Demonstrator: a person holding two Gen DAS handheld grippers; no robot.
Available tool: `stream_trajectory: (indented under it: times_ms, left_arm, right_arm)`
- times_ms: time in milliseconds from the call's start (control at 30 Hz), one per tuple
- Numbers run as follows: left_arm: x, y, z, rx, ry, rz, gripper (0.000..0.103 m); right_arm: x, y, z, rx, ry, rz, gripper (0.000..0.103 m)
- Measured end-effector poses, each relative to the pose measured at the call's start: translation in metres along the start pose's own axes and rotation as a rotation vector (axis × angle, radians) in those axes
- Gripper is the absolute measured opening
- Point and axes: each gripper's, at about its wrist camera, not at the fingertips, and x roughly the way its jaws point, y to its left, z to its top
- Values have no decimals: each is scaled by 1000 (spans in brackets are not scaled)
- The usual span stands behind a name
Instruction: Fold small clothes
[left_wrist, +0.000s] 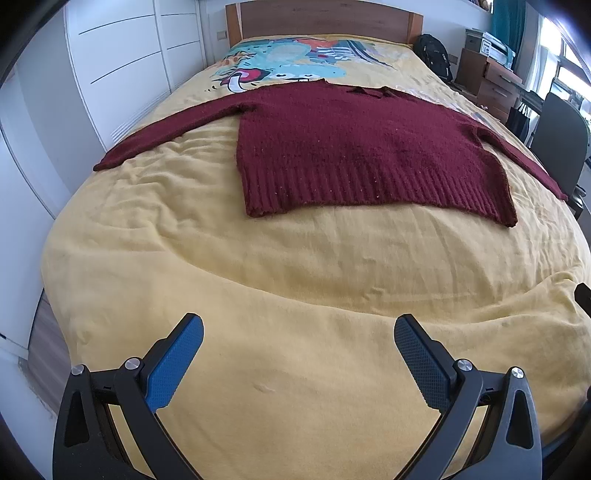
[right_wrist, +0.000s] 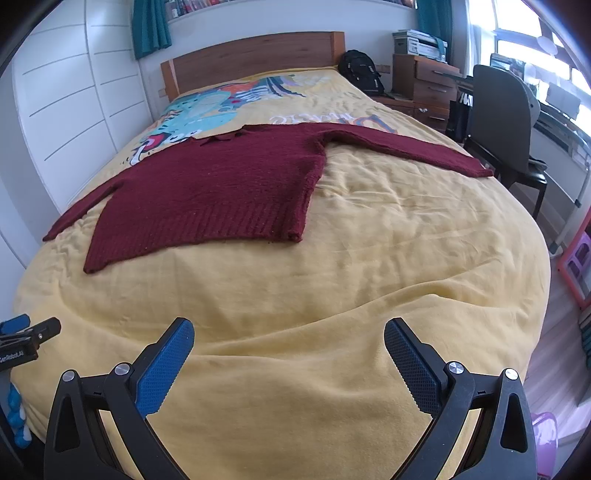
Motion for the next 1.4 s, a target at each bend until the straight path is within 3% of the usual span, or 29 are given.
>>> stream_trajectory:
  times_ms: [300,1400]
  left_arm:
    - [1,2,-1,2,1,-9,102]
    - [1,1,-2,-5,31,-35,102]
  right_arm:
    - [-3,-13,-4,2,-2,0,103]
    - [-1,-3,-3,6,-12,-1,103]
